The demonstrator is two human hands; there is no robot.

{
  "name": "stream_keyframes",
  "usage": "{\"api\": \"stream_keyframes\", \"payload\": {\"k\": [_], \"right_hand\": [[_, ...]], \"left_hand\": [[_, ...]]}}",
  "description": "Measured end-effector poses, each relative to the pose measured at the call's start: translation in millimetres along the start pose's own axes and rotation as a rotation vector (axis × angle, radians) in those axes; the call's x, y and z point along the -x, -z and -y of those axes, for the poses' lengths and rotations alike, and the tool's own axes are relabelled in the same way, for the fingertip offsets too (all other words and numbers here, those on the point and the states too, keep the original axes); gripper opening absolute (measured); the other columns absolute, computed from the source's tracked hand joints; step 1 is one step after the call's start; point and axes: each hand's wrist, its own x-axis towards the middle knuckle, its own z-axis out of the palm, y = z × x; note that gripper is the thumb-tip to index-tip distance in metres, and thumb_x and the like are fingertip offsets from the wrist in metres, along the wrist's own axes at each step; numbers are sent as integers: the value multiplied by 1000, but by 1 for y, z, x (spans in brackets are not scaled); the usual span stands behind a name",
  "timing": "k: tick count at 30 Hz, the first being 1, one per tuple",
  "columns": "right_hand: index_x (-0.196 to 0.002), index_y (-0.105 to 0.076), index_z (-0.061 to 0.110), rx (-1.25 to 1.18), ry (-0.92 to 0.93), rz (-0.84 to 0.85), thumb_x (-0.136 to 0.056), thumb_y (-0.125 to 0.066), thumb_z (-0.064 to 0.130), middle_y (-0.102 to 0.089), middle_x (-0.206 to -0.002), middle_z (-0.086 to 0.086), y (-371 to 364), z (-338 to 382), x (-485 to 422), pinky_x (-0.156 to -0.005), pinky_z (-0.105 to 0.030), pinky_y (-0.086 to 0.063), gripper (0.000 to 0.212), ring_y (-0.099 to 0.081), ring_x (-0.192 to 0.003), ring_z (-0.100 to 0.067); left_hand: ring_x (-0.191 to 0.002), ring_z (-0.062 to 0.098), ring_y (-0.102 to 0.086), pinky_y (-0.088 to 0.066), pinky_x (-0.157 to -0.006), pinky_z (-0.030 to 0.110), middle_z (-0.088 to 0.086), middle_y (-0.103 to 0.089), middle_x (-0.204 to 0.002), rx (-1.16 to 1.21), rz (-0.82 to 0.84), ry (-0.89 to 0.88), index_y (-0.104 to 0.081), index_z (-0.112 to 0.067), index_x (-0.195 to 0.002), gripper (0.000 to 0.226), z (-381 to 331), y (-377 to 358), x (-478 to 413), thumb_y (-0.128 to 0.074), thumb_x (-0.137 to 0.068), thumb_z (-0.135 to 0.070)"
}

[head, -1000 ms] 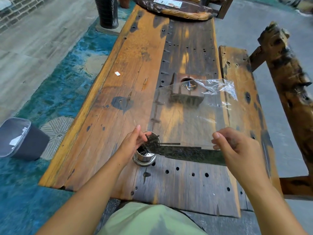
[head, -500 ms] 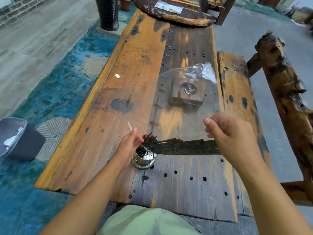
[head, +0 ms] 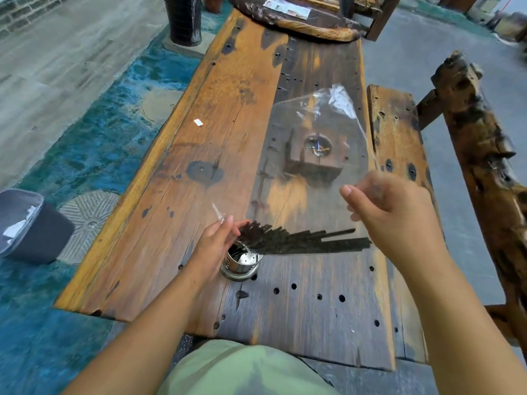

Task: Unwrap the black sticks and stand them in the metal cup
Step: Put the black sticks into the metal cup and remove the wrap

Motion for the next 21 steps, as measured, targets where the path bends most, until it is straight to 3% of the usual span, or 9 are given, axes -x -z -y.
{"api": "stream_keyframes", "payload": {"k": [2, 5, 7, 11, 16, 21], "right_hand": [[-82, -59, 20, -25, -27, 14, -93, -61, 40, -71, -72, -4, 0, 2, -3, -71, -48, -58, 23, -69, -72, -22], [-87, -59, 18, -78, -90, 84, -90, -59, 22, -71, -80, -4, -1, 1, -9, -75, -51, -58, 5, -68, -79, -25], [-88, -60, 19, -136, -110, 106, -89, -58, 15, -71, -83, -2, 4, -2, -11, -76, -50, -58, 5, -70, -81, -24], [-90, -63, 25, -62, -58, 109, -93, -64, 21, -69, -85, 8, 10, -15, -7, -74, -40, -58, 6, -67, -81, -9], [-92, -69, 23, -149, -21, -15, -90, -70, 24, -71, -88, 9, 14, -26, 7, -79, -48, -59, 2, -69, -85, -12], [-87, -68, 24, -160, -5, -57, -92, -68, 24, -69, -80, 12, 9, -20, 6, -76, -44, -59, 4, -67, -80, -7]], "left_hand": [[-129, 18, -54, -30, -119, 43, -6, -76, -107, -7, -3, 5, -50, -11, -75, 31, 2, 1, 2, -44, -103, -22], [-132, 16, -52, -29, -120, 42, -2, -74, -114, -30, 0, -1, -47, -10, -78, 27, 3, 0, 3, -45, -102, -21], [-131, 14, -52, -30, -119, 40, -1, -71, -118, -38, 4, -6, -47, -9, -78, 26, 1, -2, 3, -45, -102, -21], [-123, 6, -56, -33, -117, 36, -2, -71, -115, -45, 5, -5, -47, -9, -79, 26, 1, -3, 3, -43, -103, -18], [-114, -6, -58, -36, -114, 30, -5, -71, -115, -95, 28, -12, -49, -9, -80, 26, -1, -4, 6, -43, -104, -18], [-126, 11, -56, -36, -114, 35, 1, -71, -120, -81, 18, -28, -49, -10, -79, 27, 1, -1, 5, -43, -104, -19]]}}
